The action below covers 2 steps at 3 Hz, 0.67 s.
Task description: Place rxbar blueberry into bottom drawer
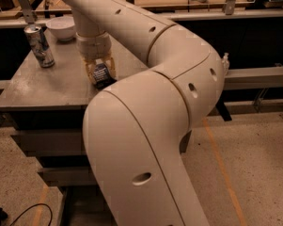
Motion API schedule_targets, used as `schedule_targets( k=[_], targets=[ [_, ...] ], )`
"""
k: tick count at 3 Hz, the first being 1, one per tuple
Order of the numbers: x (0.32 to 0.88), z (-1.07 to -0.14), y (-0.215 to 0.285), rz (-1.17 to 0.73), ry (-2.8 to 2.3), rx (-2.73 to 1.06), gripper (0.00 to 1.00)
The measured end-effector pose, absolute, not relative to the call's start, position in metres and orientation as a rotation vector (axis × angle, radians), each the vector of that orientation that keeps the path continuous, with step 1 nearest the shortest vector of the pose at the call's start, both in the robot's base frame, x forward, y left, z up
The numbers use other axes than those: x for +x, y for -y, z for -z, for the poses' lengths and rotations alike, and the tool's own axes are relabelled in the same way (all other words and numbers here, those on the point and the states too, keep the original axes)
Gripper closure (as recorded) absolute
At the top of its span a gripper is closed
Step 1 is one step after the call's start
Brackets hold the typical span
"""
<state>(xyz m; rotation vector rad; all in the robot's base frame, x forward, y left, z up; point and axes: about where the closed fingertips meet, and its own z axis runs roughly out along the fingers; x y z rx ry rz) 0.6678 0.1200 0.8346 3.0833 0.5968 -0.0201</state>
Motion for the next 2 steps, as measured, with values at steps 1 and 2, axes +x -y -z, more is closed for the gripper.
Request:
schedule_targets(
  k=[1, 2],
  targets=[
    [0.6738, -0.8336, -0.1249, -0.016, -0.599, 3.096, 1.0],
    [0.6738, -0.8357, -0.1249, -0.016, -0.599, 3.096, 1.0]
  ],
)
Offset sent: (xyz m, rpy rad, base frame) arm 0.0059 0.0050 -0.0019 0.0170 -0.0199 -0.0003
